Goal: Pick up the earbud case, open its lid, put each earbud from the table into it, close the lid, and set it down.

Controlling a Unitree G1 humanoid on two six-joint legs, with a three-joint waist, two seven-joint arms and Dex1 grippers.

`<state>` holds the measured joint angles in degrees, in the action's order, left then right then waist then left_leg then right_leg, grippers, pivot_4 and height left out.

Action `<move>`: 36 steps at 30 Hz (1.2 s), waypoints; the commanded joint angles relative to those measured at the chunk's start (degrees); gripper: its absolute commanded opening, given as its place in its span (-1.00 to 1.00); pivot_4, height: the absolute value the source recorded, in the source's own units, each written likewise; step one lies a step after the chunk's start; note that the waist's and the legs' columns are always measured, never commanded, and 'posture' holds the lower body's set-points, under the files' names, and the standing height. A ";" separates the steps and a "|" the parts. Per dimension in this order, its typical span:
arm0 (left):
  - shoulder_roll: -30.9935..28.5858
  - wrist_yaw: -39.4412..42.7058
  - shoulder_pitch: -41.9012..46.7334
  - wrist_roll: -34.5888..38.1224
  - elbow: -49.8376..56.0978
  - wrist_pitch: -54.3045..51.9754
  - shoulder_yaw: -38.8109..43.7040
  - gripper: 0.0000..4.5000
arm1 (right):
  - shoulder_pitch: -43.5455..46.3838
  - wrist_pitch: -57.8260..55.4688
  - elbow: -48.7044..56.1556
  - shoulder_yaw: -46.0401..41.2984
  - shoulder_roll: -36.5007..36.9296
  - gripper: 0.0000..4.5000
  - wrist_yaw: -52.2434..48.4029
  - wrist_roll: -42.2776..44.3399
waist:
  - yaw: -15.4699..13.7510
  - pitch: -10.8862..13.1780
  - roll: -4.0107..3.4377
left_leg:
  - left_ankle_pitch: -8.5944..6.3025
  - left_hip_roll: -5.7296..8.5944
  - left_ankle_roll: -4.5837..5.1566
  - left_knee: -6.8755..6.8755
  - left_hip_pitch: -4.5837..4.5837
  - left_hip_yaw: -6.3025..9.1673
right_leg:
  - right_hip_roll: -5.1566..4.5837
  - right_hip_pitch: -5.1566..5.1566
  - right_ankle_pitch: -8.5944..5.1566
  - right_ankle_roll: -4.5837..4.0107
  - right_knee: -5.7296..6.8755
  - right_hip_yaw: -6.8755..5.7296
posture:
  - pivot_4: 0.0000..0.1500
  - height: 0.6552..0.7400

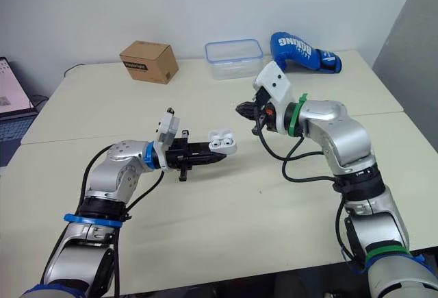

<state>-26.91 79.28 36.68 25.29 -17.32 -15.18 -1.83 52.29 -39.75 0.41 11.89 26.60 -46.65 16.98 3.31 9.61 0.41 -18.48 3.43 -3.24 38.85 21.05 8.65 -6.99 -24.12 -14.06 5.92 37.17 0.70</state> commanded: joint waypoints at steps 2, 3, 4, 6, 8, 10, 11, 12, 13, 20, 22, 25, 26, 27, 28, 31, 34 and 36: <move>-0.81 -0.41 -0.25 1.84 4.01 -1.52 1.15 -0.66 | 1.60 6.56 -1.70 2.94 0.11 -0.99 -4.83 -2.31 | 0.00 0.00 0.00 | 0.00 0.00 0.00 0.01 0.00 0.01 | 0.00 0.00 0.00 0.00 0.00 0.00 | 1.00 0.78; -0.86 -0.42 -0.41 1.93 4.29 -1.77 1.11 -0.66 | 1.72 6.46 -2.23 3.90 0.07 -0.99 -6.98 -1.91 | 0.00 0.00 0.00 | 0.00 0.00 0.00 0.01 0.00 0.01 | 0.00 0.00 0.00 0.00 0.00 0.00 | 1.00 0.78; -0.91 -0.46 -0.55 2.04 4.57 -2.01 1.09 -0.66 | 1.58 6.97 -2.55 4.47 -0.34 -0.99 -7.31 -2.33 | 0.00 0.00 0.00 | 0.00 0.00 0.00 0.01 0.00 0.00 | 0.00 0.00 0.00 0.00 0.00 0.00 | 1.00 0.78; -0.99 -0.53 -0.71 2.20 4.91 -2.33 1.03 -0.66 | 1.54 7.28 -3.03 5.11 -1.11 -0.99 -7.47 -3.01 | 0.01 0.00 0.00 | 0.00 0.00 0.00 0.02 0.00 0.01 | 0.00 0.00 0.00 0.00 0.01 0.00 | 1.00 0.78; -1.03 -0.63 -0.78 2.30 5.09 -2.49 0.98 -0.66 | 1.58 7.54 -3.25 5.18 -1.64 -0.99 -7.43 -3.44 | 0.00 0.00 0.00 | 0.00 -0.01 0.00 0.02 0.00 0.03 | 0.00 0.00 0.00 0.00 0.01 -0.01 | 1.00 0.78; -0.96 -0.71 -0.88 2.41 5.34 -2.76 0.85 -0.66 | 1.82 7.40 -3.24 5.23 -2.30 -0.99 -7.64 -3.53 | -0.03 0.00 0.00 | 0.00 0.00 0.00 0.02 0.00 0.04 | -0.01 0.00 0.00 0.00 0.00 -0.01 | 1.00 0.78; -0.91 -0.78 -0.93 2.46 5.46 -2.89 0.78 -0.66 | 2.00 7.30 -3.20 5.22 -2.61 -0.99 -7.72 -3.52 | -0.03 0.00 0.00 | 0.00 0.01 0.00 0.02 0.01 0.04 | -0.01 0.00 0.00 0.00 0.00 -0.01 | 1.00 0.78; -0.89 -0.84 -0.97 2.50 5.56 -3.00 0.75 -0.66 | 2.11 7.23 -3.18 5.19 -2.83 -0.99 -7.80 -3.55 | -0.03 0.00 0.00 | 0.00 0.00 -0.01 0.02 0.01 0.04 | -0.01 0.00 0.00 0.00 0.00 -0.01 | 1.00 0.78; -0.87 -0.91 -0.99 2.52 5.64 -3.08 0.74 -0.66 | 2.18 7.27 -3.16 5.18 -2.95 -0.99 -7.96 -3.62 | -0.03 0.00 0.00 | 0.00 0.00 -0.01 0.02 0.01 0.04 | -0.01 0.00 0.00 0.00 0.01 -0.01 | 1.00 0.78; -1.01 -1.28 -1.24 2.70 5.76 -3.69 0.94 -0.66 | 2.30 6.47 -1.30 4.82 -2.62 -0.99 -9.69 -3.63 | -0.03 0.00 0.00 | 0.00 0.00 -0.01 0.02 0.01 0.04 | -0.01 0.00 0.00 0.00 0.00 -0.02 | 1.00 0.78; -1.00 -1.45 -1.23 2.74 5.73 -3.82 1.06 -0.66 | 1.98 6.04 -0.25 4.84 -2.36 -0.99 -9.98 -3.52 | -0.03 0.00 0.00 | 0.00 0.00 -0.01 0.02 0.01 0.04 | -0.01 0.00 0.00 0.00 0.00 -0.01 | 1.00 0.78; -0.86 -1.74 -1.03 2.79 5.45 -4.01 1.28 -0.66 | 1.25 5.14 1.48 4.83 -2.16 -0.99 -10.06 -3.39 | -0.02 0.00 0.00 | 0.00 0.00 -0.01 0.02 0.01 0.04 | -0.01 -0.01 0.00 0.00 0.00 -0.02 | 1.00 0.78; -0.85 -1.78 -0.99 2.79 5.40 -4.02 1.31 -0.66 | 1.02 4.85 2.00 4.80 -2.11 -0.99 -10.06 -3.35 | -0.03 0.00 0.00 | 0.00 0.00 0.00 0.02 0.01 0.04 | -0.01 -0.01 0.00 0.00 0.01 -0.01 | 1.00 0.78; -0.84 -1.84 -0.97 2.79 5.37 -4.06 1.32 -0.66 | 0.79 4.57 2.54 4.75 -2.06 -0.99 -10.06 -3.29 | -0.03 0.00 0.00 | 0.00 0.00 0.00 0.02 0.01 0.05 | -0.01 -0.01 0.00 0.00 0.01 -0.02 | 1.00 0.78; -0.84 -1.89 -0.95 2.80 5.37 -4.08 1.32 -0.66 | 0.61 4.38 2.93 4.70 -2.02 -0.99 -10.06 -3.24 | -0.03 0.00 0.00 | 0.00 0.00 -0.01 0.02 0.01 0.05 | -0.01 -0.01 0.00 0.00 0.01 -0.01 | 1.00 0.78; -0.68 -2.29 -0.67 3.08 5.05 -4.31 1.65 -0.66 | -0.05 3.79 3.94 4.81 -1.83 -0.99 -10.13 -3.26 | -0.03 0.00 0.00 | 0.00 0.00 -0.01 0.02 0.01 0.05 | -0.01 0.00 0.00 0.00 0.00 -0.01 | 1.00 0.78; -0.62 -2.57 -0.44 3.20 4.90 -4.34 1.85 -0.66 | -0.75 3.45 4.70 5.11 -1.51 -0.99 -10.22 -3.37 | -0.03 0.00 0.00 | 0.00 0.00 -0.01 0.02 0.01 0.05 | -0.01 0.00 0.00 0.00 0.01 -0.02 | 1.00 0.78; -0.55 -2.90 -0.23 3.46 4.82 -4.58 2.13 -0.66 | -1.13 3.29 5.06 5.38 -1.32 -0.99 -10.29 -3.50 | -0.03 0.00 0.00 | 0.00 0.00 0.00 0.02 0.01 0.04 | -0.01 0.00 0.00 0.00 0.01 -0.01 | 1.00 0.78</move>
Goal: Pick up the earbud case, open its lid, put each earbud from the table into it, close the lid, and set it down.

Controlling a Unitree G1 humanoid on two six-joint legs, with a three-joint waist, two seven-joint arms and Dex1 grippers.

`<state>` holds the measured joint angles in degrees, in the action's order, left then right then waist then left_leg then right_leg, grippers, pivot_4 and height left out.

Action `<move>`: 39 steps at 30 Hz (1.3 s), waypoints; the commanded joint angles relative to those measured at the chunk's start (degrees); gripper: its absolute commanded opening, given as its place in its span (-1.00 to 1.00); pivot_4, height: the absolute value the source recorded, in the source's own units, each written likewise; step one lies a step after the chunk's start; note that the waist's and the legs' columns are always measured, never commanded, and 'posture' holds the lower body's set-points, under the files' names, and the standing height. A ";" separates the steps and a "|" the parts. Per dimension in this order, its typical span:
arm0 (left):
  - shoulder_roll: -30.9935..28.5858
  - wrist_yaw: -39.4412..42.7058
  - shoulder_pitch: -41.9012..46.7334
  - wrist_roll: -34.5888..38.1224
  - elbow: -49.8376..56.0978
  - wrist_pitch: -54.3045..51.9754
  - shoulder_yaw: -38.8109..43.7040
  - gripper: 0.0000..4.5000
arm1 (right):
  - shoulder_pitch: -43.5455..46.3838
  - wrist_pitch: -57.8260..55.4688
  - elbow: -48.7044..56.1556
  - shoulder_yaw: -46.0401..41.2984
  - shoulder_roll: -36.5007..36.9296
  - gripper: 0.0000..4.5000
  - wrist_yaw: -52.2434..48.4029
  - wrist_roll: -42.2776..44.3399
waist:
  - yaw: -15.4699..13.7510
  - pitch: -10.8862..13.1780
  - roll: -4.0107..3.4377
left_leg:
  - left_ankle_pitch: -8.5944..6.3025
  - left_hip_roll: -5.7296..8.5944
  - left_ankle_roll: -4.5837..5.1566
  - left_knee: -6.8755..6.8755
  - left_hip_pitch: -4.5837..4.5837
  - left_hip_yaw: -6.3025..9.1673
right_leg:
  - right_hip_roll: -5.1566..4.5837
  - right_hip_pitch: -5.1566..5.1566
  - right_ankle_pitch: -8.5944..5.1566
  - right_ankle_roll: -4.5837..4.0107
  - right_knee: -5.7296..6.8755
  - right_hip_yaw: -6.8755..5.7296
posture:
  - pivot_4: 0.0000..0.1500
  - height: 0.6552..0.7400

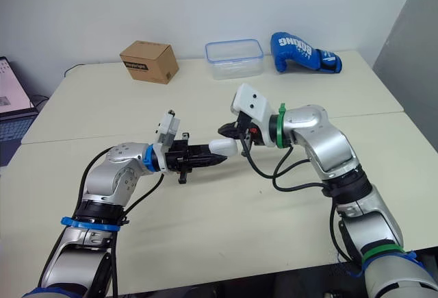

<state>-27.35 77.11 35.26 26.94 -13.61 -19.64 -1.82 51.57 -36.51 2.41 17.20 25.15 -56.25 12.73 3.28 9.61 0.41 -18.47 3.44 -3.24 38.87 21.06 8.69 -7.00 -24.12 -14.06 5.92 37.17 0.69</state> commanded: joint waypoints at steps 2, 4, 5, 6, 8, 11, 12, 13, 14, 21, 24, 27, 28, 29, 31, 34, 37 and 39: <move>-0.12 -0.94 1.29 1.98 1.13 -0.38 2.30 -0.66 | -0.81 0.03 3.34 0.28 0.29 -0.99 -0.74 0.56 | 0.00 0.00 0.00 | 0.00 0.00 0.00 0.00 0.00 0.00 | 0.00 0.00 0.00 0.00 0.00 0.00 | 1.00 0.78; -0.23 -0.97 1.11 1.99 1.40 -0.62 2.28 -0.66 | -1.07 0.20 3.57 0.26 0.37 -0.99 -0.61 0.40 | 0.00 0.00 0.00 | 0.00 0.00 0.00 0.00 0.00 -0.01 | 0.00 0.00 0.00 0.00 0.00 0.00 | 1.00 0.78; -0.28 -1.00 0.94 2.00 1.61 -0.74 2.26 -0.66 | -1.19 0.28 3.74 0.22 0.41 -0.99 -0.51 0.34 | 0.00 0.00 0.00 | 0.00 0.00 0.00 0.00 0.00 0.00 | 0.00 0.00 0.00 0.00 0.00 0.00 | 1.00 0.78; -0.47 -1.34 0.76 2.01 1.91 -1.61 2.15 -0.66 | -0.68 0.49 3.17 -0.38 0.53 -0.99 -0.24 0.22 | 0.00 0.00 0.00 | 0.00 0.00 0.00 0.00 0.00 0.00 | 0.00 0.00 0.00 0.00 0.00 0.00 | 1.00 0.78; -0.96 -3.23 0.80 1.67 2.45 -4.98 1.65 -0.66 | 0.97 1.75 1.24 -2.41 2.36 -0.99 -1.21 0.28 | -0.02 0.00 0.00 | 0.00 0.00 0.00 0.00 0.00 0.00 | 0.00 0.00 0.00 0.00 0.00 0.00 | 1.00 0.78; -1.85 -6.34 1.99 2.17 2.88 -12.95 0.91 -0.66 | 1.08 5.15 0.20 -4.33 7.69 -0.99 -4.89 0.18 | -0.22 0.01 0.01 | 0.00 0.02 0.00 0.02 0.02 0.01 | -0.01 0.01 0.00 0.00 -0.01 -0.01 | 1.00 0.78; -2.10 -6.82 2.27 2.34 3.06 -14.61 0.72 -0.66 | 0.73 5.96 0.28 -4.41 8.83 -0.99 -5.64 0.18 | -0.23 0.01 0.01 | 0.00 0.03 0.00 0.02 0.03 0.01 | -0.01 0.02 0.00 0.00 -0.03 -0.03 | 1.00 0.78; -2.32 -7.65 3.09 2.70 2.89 -17.67 0.44 -0.66 | -0.16 6.92 0.74 -4.84 10.49 -0.99 -6.73 0.34 | -0.22 0.01 0.02 | 0.00 0.04 0.01 0.01 0.03 0.01 | -0.01 0.02 0.00 0.00 -0.04 -0.03 | 1.00 0.78; -2.48 -8.39 3.85 2.99 2.80 -20.37 0.19 -0.66 | -0.98 7.66 1.20 -5.34 11.83 -0.99 -7.57 0.58 | -0.20 0.01 0.02 | 0.00 0.03 0.01 0.01 0.03 0.00 | -0.01 0.02 0.00 0.01 -0.04 -0.03 | 1.00 0.78; -2.20 -11.74 9.53 3.33 -1.44 -37.09 -2.64 -0.66 | -4.83 8.01 4.55 -8.95 15.14 -0.99 -9.27 3.47 | 0.01 0.02 0.03 | 0.00 0.01 0.01 0.01 0.01 -0.04 | 0.01 0.03 0.00 0.01 0.02 -0.02 | 1.00 0.78; -0.54 -10.29 10.95 4.65 -5.00 -39.77 -2.75 -0.66 | -5.90 6.74 5.93 -9.57 15.11 -0.99 -8.80 4.70 | 0.01 0.02 0.03 | 0.00 0.01 0.00 0.01 0.02 -0.03 | 0.01 0.02 0.00 0.01 0.01 -0.02 | 1.00 0.78; 0.80 -9.81 11.65 3.88 -8.09 -40.94 -4.31 -0.66 | -6.91 5.32 7.41 -9.87 15.27 -0.99 -8.30 5.82 | -0.03 0.02 0.03 | 0.00 0.01 0.00 0.02 0.02 -0.01 | 0.00 0.03 0.00 0.01 -0.02 -0.04 | 1.00 0.78; 1.23 -9.81 11.78 3.33 -9.33 -40.72 -4.99 -0.66 | -7.25 4.81 7.99 -9.91 15.31 -0.99 -8.12 6.16 | -0.05 0.02 0.03 | 0.00 0.02 0.00 0.02 0.02 -0.01 | 0.00 0.03 0.00 0.01 -0.01 -0.04 | 1.00 0.78; 1.65 -9.90 11.89 2.83 -10.42 -40.41 -5.59 -0.66 | -7.69 4.38 8.63 -10.00 15.40 -0.99 -8.02 6.42 | -0.06 0.02 0.03 | 0.00 0.02 0.00 0.02 0.02 -0.01 | 0.00 0.04 0.00 0.01 -0.02 -0.04 | 1.00 0.78; 2.36 -9.96 12.25 2.32 -12.48 -40.17 -6.14 -0.66 | -8.51 3.42 9.90 -10.19 15.61 -0.99 -7.90 6.99 | -0.11 0.02 0.03 | 0.00 0.02 0.00 0.03 0.03 -0.02 | -0.01 0.03 0.00 0.01 -0.01 -0.03 | 1.00 0.78; 2.97 -10.03 12.69 0.54 -15.87 -38.56 -7.06 -0.66 | -9.64 2.34 11.37 -10.46 16.12 -0.99 -7.75 7.90 | -0.18 0.02 0.03 | 0.00 0.03 0.00 0.03 0.02 -0.02 | -0.01 0.03 0.00 0.01 -0.01 -0.02 | 1.00 0.78; 3.45 -10.60 13.30 -1.53 -19.95 -36.54 -7.30 -0.66 | -11.98 1.67 13.02 -10.79 16.75 -0.99 -7.46 8.39 | -0.29 0.02 0.04 | 0.00 0.03 0.00 0.03 0.02 -0.03 | -0.01 0.03 0.00 0.01 -0.01 -0.02 | 1.00 0.78; 3.55 -10.53 13.82 -2.20 -21.33 -36.21 -7.13 -0.66 | -13.16 1.45 13.87 -10.83 17.13 -0.99 -7.33 8.45 | -0.29 0.02 0.04 | 0.00 0.03 0.00 0.03 0.02 -0.04 | -0.01 0.03 0.00 0.01 -0.02 -0.01 | 1.00 0.78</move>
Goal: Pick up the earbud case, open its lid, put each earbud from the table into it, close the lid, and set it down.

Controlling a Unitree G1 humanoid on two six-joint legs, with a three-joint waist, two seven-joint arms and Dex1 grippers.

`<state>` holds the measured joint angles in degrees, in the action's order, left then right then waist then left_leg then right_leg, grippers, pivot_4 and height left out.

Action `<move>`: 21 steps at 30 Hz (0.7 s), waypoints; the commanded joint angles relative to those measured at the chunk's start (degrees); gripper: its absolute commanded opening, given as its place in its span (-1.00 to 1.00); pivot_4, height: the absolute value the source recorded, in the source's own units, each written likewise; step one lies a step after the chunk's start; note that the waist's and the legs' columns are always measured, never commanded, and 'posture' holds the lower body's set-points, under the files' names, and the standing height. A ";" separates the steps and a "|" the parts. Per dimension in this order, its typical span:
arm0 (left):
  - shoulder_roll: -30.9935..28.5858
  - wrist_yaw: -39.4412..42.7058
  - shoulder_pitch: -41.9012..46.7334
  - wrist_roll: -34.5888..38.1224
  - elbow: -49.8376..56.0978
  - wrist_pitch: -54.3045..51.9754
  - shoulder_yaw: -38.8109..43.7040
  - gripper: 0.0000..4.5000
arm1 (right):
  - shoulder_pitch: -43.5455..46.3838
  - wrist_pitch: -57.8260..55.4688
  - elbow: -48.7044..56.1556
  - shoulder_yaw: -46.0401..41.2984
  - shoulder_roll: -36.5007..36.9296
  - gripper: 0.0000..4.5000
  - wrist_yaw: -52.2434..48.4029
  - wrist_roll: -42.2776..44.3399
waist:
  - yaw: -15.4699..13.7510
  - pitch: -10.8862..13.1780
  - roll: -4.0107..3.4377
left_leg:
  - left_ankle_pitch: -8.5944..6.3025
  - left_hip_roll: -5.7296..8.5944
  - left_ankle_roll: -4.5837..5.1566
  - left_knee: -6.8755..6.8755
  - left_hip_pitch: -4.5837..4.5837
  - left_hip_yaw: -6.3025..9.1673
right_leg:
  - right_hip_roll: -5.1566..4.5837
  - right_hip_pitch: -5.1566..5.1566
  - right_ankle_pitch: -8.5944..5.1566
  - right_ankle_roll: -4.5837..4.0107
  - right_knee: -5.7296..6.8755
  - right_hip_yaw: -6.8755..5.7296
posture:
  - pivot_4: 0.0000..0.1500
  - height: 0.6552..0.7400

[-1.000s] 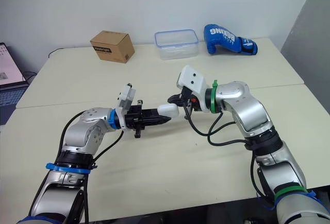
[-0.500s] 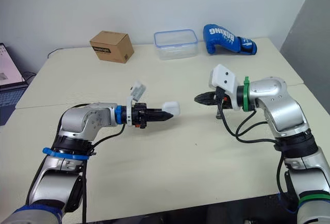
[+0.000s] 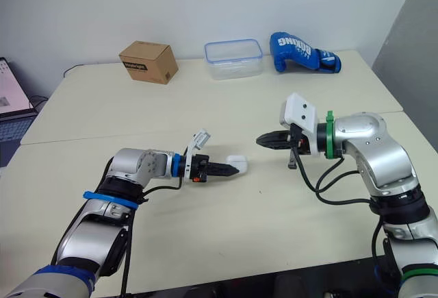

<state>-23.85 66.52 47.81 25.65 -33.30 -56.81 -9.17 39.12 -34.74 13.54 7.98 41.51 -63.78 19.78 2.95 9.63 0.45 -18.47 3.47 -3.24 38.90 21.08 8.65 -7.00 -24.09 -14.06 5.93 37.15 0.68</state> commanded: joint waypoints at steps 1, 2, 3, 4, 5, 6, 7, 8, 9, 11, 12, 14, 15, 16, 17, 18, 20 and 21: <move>0.08 0.06 1.59 -1.15 -2.26 0.73 0.31 -0.66 | -1.66 -0.15 3.22 -1.48 1.22 -0.99 0.12 1.20 | 0.07 0.00 0.00 | 0.00 0.00 0.00 0.00 0.00 -0.02 | 0.00 -0.01 0.00 0.00 0.00 0.01 | 1.00 0.78; 0.06 0.16 1.93 -1.45 -2.94 0.43 0.27 -0.66 | -2.48 0.10 3.57 -1.31 1.57 -0.99 0.07 0.96 | 0.03 0.00 0.00 | 0.00 0.00 0.00 0.00 0.00 -0.02 | 0.00 -0.01 0.00 0.00 0.02 0.02 | 1.00 0.78; 0.03 0.18 2.17 -1.90 -3.57 0.42 0.10 -0.66 | -3.27 0.35 3.74 -1.05 1.99 -0.99 0.10 0.50 | 0.03 0.00 0.00 | 0.00 0.00 0.00 0.00 0.00 0.00 | 0.00 -0.01 0.00 0.00 0.01 -0.01 | 1.00 0.78; 0.02 0.25 2.34 -2.25 -4.04 0.53 -0.04 -0.66 | -3.72 0.52 3.83 -0.89 2.24 -0.99 0.17 0.21 | 0.06 0.00 0.00 | 0.00 0.00 0.00 0.00 0.00 -0.01 | 0.00 -0.01 0.00 0.00 0.01 0.00 | 1.00 0.78; 0.01 0.36 2.45 -2.62 -4.43 0.94 -0.11 -0.66 | -4.05 0.67 3.78 -0.79 2.34 -0.99 0.30 -0.03 | 0.08 0.00 0.00 | 0.00 0.00 0.00 0.00 0.00 -0.03 | 0.00 -0.01 0.00 0.00 0.02 0.03 | 1.00 0.78; 0.07 0.36 2.54 -2.94 -4.79 1.29 -0.09 -0.66 | -4.28 0.75 3.71 -0.76 2.38 -0.99 0.44 -0.21 | 0.10 0.00 0.00 | 0.00 0.00 0.00 0.00 -0.01 -0.04 | 0.00 -0.01 0.00 0.00 0.03 0.02 | 1.00 0.78; 0.09 0.47 2.66 -3.17 -5.13 1.56 -0.04 -0.66 | -4.32 0.74 3.66 -0.71 2.31 -0.99 0.56 -0.31 | 0.13 0.00 0.00 | 0.00 0.00 0.00 0.01 -0.01 -0.05 | 0.00 -0.01 0.00 0.00 0.03 0.04 | 1.00 0.78; 0.14 0.40 2.79 -3.46 -5.56 1.77 0.02 -0.66 | -4.36 0.78 3.59 -0.66 2.28 -0.99 0.62 -0.42 | 0.15 0.00 0.00 | 0.00 0.00 0.00 0.01 -0.01 -0.05 | 0.00 -0.01 0.00 0.00 0.04 0.04 | 1.00 0.78; 0.10 0.43 2.91 -3.88 -6.06 1.92 -0.12 -0.66 | -4.38 0.82 3.46 -0.56 2.26 -0.99 0.67 -0.55 | 0.14 0.00 0.00 | 0.00 -0.01 0.00 0.01 -0.02 -0.04 | 0.00 -0.01 0.00 0.00 0.05 0.03 | 1.00 0.78; 0.00 0.58 3.00 -4.60 -6.69 2.02 -0.42 -0.66 | -4.41 0.85 3.28 -0.41 2.30 -0.99 0.74 -0.74 | 0.15 0.00 0.00 | 0.00 0.00 0.00 0.01 -0.02 -0.05 | 0.00 0.00 0.00 0.00 0.04 0.04 | 1.00 0.78; -0.08 0.60 3.04 -4.93 -6.94 2.00 -0.54 -0.66 | -4.36 0.83 3.18 -0.31 2.31 -0.99 0.79 -0.83 | 0.14 0.00 0.00 | 0.00 0.00 0.00 0.01 -0.02 -0.05 | 0.00 0.00 0.00 0.00 0.04 0.04 | 1.00 0.78; -0.22 0.69 3.05 -5.42 -7.35 1.69 -0.73 -0.66 | -4.33 0.75 3.06 -0.18 2.38 -0.99 0.78 -0.93 | 0.15 0.00 0.00 | 0.00 0.00 0.00 0.01 -0.02 -0.04 | 0.00 0.00 0.00 0.00 0.04 0.04 | 1.00 0.78; -0.26 0.61 2.99 -5.47 -7.55 1.73 -0.52 -0.66 | -4.37 0.77 3.00 -0.13 2.45 -0.99 0.74 -1.00 | 0.15 0.00 0.00 | 0.00 -0.01 0.00 0.01 -0.03 -0.04 | 0.00 0.00 0.00 0.00 0.05 0.04 | 1.00 0.78; -0.38 0.90 2.83 -5.46 -7.46 2.20 -0.40 -0.41 | -4.40 0.80 2.98 -0.08 2.52 -1.00 0.69 -1.06 | 0.16 0.00 0.00 | 0.00 -0.01 0.00 0.01 -0.03 -0.04 | 0.01 0.00 0.00 0.00 0.05 0.03 | 1.00 0.78; -0.50 1.24 2.74 -5.39 -7.40 2.52 -0.31 -0.33 | -4.38 0.84 2.89 0.00 2.53 -1.00 0.65 -1.12 | 0.16 0.00 0.00 | 0.00 -0.01 0.00 0.01 -0.03 -0.04 | 0.01 0.00 0.00 0.00 0.05 0.04 | 1.00 0.78; -0.69 1.79 2.65 -5.20 -7.15 2.28 -0.32 -0.24 | -4.35 0.86 2.84 0.08 2.54 -1.00 0.59 -1.16 | 0.15 0.00 0.01 | 0.00 -0.01 0.00 0.01 -0.04 -0.05 | 0.00 0.01 0.00 0.00 0.05 0.03 | 1.00 0.78; -0.93 1.70 2.61 -5.70 -7.05 2.10 -0.64 0.03 | -4.30 0.87 2.79 0.17 2.53 -1.00 0.53 -1.17 | 0.15 -0.01 0.01 | 0.00 -0.01 0.00 0.02 -0.05 -0.04 | 0.00 0.03 0.00 0.00 0.06 0.03 | 1.00 0.78; -1.02 0.99 2.56 -6.47 -7.23 2.60 -0.90 0.15 | -4.30 0.92 2.75 0.20 2.53 -1.00 0.47 -1.17 | 0.13 -0.01 0.01 | 0.00 -0.01 0.00 0.03 -0.07 -0.04 | 0.01 0.04 0.00 0.00 0.07 0.04 | 1.00 0.78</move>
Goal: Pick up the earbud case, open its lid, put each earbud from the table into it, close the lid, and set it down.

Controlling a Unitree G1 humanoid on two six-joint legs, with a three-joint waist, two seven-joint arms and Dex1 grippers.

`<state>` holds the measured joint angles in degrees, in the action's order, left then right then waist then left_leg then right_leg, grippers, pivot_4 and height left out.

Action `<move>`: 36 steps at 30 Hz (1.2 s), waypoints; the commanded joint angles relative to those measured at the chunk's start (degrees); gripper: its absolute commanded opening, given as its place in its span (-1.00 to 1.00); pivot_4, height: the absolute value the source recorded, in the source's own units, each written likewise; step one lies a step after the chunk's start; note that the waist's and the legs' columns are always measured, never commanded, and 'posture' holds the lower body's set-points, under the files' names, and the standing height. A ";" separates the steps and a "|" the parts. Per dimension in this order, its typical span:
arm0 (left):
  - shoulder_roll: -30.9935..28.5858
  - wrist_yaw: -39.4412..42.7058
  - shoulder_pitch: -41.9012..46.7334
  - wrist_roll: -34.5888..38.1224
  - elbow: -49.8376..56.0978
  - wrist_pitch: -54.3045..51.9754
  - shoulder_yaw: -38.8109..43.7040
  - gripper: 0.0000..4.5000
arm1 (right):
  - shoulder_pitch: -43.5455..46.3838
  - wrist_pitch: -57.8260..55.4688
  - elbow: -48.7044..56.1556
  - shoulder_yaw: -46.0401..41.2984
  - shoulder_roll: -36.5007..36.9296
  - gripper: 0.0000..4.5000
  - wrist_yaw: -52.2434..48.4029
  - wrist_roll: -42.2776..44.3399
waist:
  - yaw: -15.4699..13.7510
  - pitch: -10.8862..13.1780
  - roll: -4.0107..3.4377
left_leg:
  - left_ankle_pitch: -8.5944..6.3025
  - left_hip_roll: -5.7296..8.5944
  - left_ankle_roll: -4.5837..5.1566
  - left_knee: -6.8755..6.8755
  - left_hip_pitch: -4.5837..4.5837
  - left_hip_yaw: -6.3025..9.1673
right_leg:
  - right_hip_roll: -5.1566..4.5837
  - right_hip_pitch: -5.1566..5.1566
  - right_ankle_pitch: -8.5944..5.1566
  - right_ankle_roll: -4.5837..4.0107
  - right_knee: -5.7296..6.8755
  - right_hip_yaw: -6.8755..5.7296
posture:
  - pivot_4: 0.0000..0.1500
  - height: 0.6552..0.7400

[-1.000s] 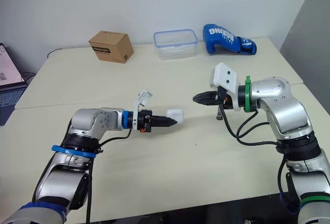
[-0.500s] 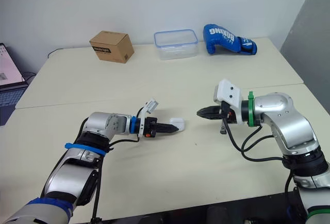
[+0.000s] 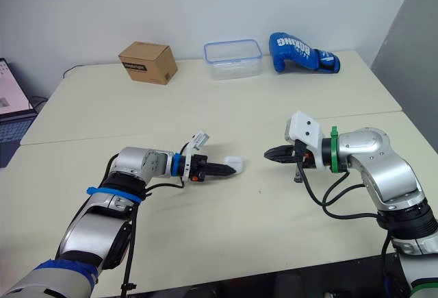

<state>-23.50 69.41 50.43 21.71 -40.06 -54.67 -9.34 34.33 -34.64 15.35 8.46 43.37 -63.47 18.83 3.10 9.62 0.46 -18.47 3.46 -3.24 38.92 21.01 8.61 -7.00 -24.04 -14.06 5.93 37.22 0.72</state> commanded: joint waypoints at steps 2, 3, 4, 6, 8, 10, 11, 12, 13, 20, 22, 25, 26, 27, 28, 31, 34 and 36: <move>-2.20 -2.00 -0.41 -3.19 -0.42 0.95 -0.91 0.44 | 0.47 0.93 0.90 -0.25 0.73 -1.00 0.02 -0.19 | -0.05 -0.02 0.01 | 0.00 0.00 0.00 0.01 -0.08 0.01 | 0.00 0.08 0.00 0.00 0.02 -0.01 | 1.00 0.78; -2.82 -1.84 -0.72 -3.36 -0.01 1.09 -1.00 0.54 | 0.44 0.98 0.93 -0.25 0.79 -1.00 -0.05 -0.16 | -0.05 -0.02 0.01 | 0.00 0.00 0.00 0.02 -0.12 0.01 | 0.00 0.12 0.00 0.00 0.03 -0.01 | 1.00 0.78; -4.08 -1.51 -1.36 -3.51 0.90 1.03 -1.10 0.54 | 0.40 1.05 0.99 -0.28 0.83 -1.00 -0.13 -0.11 | 0.01 -0.02 0.01 | 0.00 -0.01 0.00 0.02 -0.20 0.02 | 0.00 0.20 0.00 0.00 0.04 -0.01 | 1.00 0.78; -7.15 -0.64 -3.28 -3.64 3.68 1.20 -1.27 0.54 | 0.24 1.25 1.13 -0.43 0.85 -1.00 -0.20 0.04 | 0.41 -0.02 0.00 | 0.00 -0.04 0.00 0.02 -0.24 0.01 | 0.03 0.22 0.00 0.00 0.06 0.01 | 1.00 0.78; -9.74 -0.22 -5.14 -3.32 6.33 1.06 -1.30 0.54 | 0.10 1.43 1.20 -0.56 0.84 -1.00 -0.18 0.17 | 0.74 -0.03 -0.01 | 0.00 -0.09 0.00 0.00 -0.24 -0.01 | 0.07 0.15 0.00 0.00 0.09 0.06 | 1.00 0.78; -12.73 -0.29 -7.89 -2.47 10.16 0.16 -0.56 0.54 | -0.50 1.59 1.40 -0.84 0.94 -1.00 -0.09 0.44 | 1.09 -0.03 -0.01 | 0.00 -0.10 0.00 -0.06 -0.20 -0.06 | 0.07 0.02 0.00 0.00 0.11 0.11 | 1.00 0.78; -13.87 -0.49 -9.27 -1.88 12.11 -0.49 0.02 0.54 | -0.94 1.65 1.65 -0.99 0.97 -1.00 0.01 0.58 | 1.14 -0.03 -0.02 | 0.00 -0.10 0.00 -0.07 -0.20 -0.07 | 0.07 0.01 0.00 0.00 0.10 0.12 | 1.00 0.78; -14.80 -0.77 -10.59 -1.32 13.96 -0.96 0.67 0.54 | -1.34 1.67 1.90 -1.10 0.94 -1.00 0.15 0.72 | 1.17 -0.04 -0.02 | 0.00 -0.10 0.00 -0.07 -0.20 -0.06 | 0.07 0.01 0.00 0.00 0.08 0.12 | 1.00 0.78; -15.71 -1.24 -12.18 -0.63 16.05 -1.75 1.61 0.54 | -1.86 1.58 2.32 -1.23 0.82 -1.00 0.44 0.90 | 1.16 -0.04 -0.02 | 0.00 -0.10 0.00 -0.07 -0.19 -0.06 | 0.06 0.01 0.00 0.00 0.07 0.13 | 1.00 0.78; -17.30 -9.14 -30.66 5.36 37.88 -2.81 13.38 0.54 | -9.45 -1.76 8.94 -3.69 -0.71 -1.00 4.77 4.07 | 1.06 -0.07 -0.05 | -0.01 -0.13 0.01 -0.15 -0.16 0.06 | 0.05 -0.02 0.00 0.00 -0.01 0.18 | 1.00 0.78; -16.02 -12.38 -36.22 6.02 43.94 -0.38 16.83 0.54 | -12.87 -3.38 11.49 -4.84 -1.65 -1.00 7.22 5.35 | 0.67 -0.07 -0.05 | -0.02 -0.11 0.01 -0.16 -0.16 0.10 | 0.02 -0.02 0.00 0.00 -0.03 0.20 | 1.00 0.78; -12.94 -17.26 -43.40 6.55 50.50 4.31 21.48 0.54 | -18.40 -4.36 14.45 -6.00 -3.56 -1.00 11.39 5.88 | -0.18 -0.10 -0.02 | -0.02 -0.12 0.02 -0.16 -0.16 0.12 | -0.01 -0.02 0.00 -0.01 -0.03 0.24 | 1.00 0.78; -11.71 -18.90 -45.70 6.64 52.65 6.14 23.03 0.54 | -20.17 -4.43 15.31 -6.51 -4.42 -1.00 12.88 6.12 | -0.44 -0.09 -0.03 | -0.02 -0.12 0.02 -0.16 -0.17 0.13 | -0.01 -0.01 0.00 -0.01 -0.04 0.24 | 1.00 0.78; -10.70 -20.20 -47.59 6.76 54.41 7.51 24.14 0.54 | -21.58 -4.40 16.10 -6.91 -5.07 -1.00 14.02 6.32 | -0.82 -0.10 -0.02 | -0.02 -0.11 0.02 -0.14 -0.16 0.11 | -0.01 -0.01 0.00 -0.01 -0.01 0.24 | 1.00 0.78; -9.15 -22.08 -49.88 6.88 56.57 8.94 25.44 0.54 | -22.99 -4.51 17.00 -7.39 -5.63 -1.00 15.19 6.46 | -1.12 -0.10 -0.02 | -0.02 -0.12 0.02 -0.14 -0.17 0.09 | -0.01 0.00 0.02 -0.03 -0.02 0.24 | 1.00 0.78; -6.52 -26.26 -55.48 6.63 61.32 11.60 27.49 0.54 | -25.60 -5.19 18.82 -9.04 -6.66 -1.00 17.81 7.21 | -1.52 -0.10 0.00 | -0.03 -0.11 0.02 -0.13 -0.17 -0.03 | -0.01 0.01 0.04 -0.06 -0.04 0.24 | 1.00 0.78; -4.41 -29.59 -58.85 6.84 63.81 14.36 29.01 0.54 | -27.51 -5.13 20.21 -10.54 -6.91 -1.00 19.39 8.05 | -1.75 -0.11 0.01 | -0.04 -0.10 0.04 -0.12 -0.17 -0.12 | 0.00 0.06 0.04 -0.06 -0.06 0.20 | 1.00 0.78; -3.04 -31.27 -60.75 6.67 65.42 16.73 29.55 0.54 | -28.80 -4.71 21.07 -11.76 -6.74 -1.00 19.98 8.65 | -1.79 -0.12 0.02 | -0.05 -0.11 0.07 -0.12 -0.18 -0.13 | 0.01 0.09 0.04 -0.06 -0.07 0.19 | 1.00 0.78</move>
<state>-26.96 39.60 -9.72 28.36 22.65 -40.41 18.57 5.92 -40.24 33.97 -1.13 36.51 -44.23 26.16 1.31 9.50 0.48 -18.53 3.35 -3.17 38.80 20.83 8.48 -6.99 -23.92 -14.02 5.87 37.12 0.89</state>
